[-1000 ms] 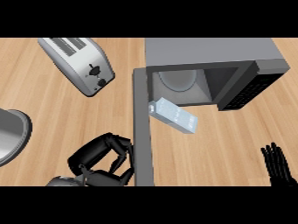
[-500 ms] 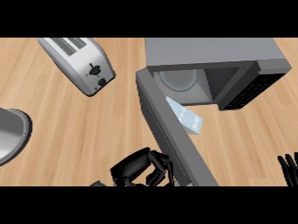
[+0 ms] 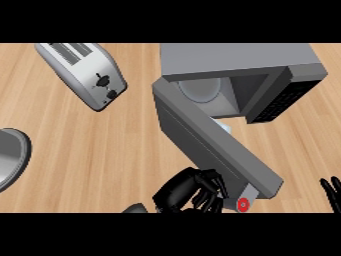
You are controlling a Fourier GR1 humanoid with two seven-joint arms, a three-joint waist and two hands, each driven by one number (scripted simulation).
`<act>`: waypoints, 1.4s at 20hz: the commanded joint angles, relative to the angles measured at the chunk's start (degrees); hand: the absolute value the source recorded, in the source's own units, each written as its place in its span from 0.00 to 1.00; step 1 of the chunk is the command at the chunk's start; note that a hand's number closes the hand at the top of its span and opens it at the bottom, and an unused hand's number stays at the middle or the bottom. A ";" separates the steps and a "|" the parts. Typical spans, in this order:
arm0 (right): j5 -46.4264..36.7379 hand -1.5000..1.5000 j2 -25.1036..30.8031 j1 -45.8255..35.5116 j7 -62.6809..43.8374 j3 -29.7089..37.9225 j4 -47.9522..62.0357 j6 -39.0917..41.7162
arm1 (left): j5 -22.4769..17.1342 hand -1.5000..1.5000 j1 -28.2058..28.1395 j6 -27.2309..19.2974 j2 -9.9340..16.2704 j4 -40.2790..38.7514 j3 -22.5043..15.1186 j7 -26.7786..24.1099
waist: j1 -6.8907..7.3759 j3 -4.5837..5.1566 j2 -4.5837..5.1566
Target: Pick up the milk, place it into the microwave and close the microwave
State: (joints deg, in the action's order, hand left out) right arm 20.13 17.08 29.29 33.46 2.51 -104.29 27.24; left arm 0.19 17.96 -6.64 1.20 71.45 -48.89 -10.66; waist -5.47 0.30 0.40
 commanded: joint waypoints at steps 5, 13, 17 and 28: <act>4.38 0.00 2.79 1.73 -8.34 -2.10 -11.69 0.55 | -7.87 1.00 8.73 -15.14 -1.13 -3.10 -10.03 0.45 | -1.99 0.08 0.51; 7.61 0.00 4.09 1.54 -12.38 -1.48 -17.48 -1.04 | -17.94 1.00 19.07 -21.93 -1.15 -7.62 -4.79 -0.92 | -4.62 0.12 1.32; 7.84 0.00 3.78 1.32 -15.25 -2.95 -19.65 -2.78 | -21.28 1.00 23.90 -25.06 -1.17 -10.81 -4.71 -1.22 | -5.09 0.03 1.60; 12.01 0.00 6.10 1.01 -19.85 -1.55 -21.97 -3.83 | -31.99 1.00 31.54 -25.83 -1.20 -18.66 -1.40 -4.19 | -6.95 -0.06 2.58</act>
State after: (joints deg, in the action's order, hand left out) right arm 30.74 22.57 30.55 14.95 0.34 -125.70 23.91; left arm -28.59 44.70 -32.00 -0.03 56.01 -53.76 -13.34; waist -11.93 0.22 2.71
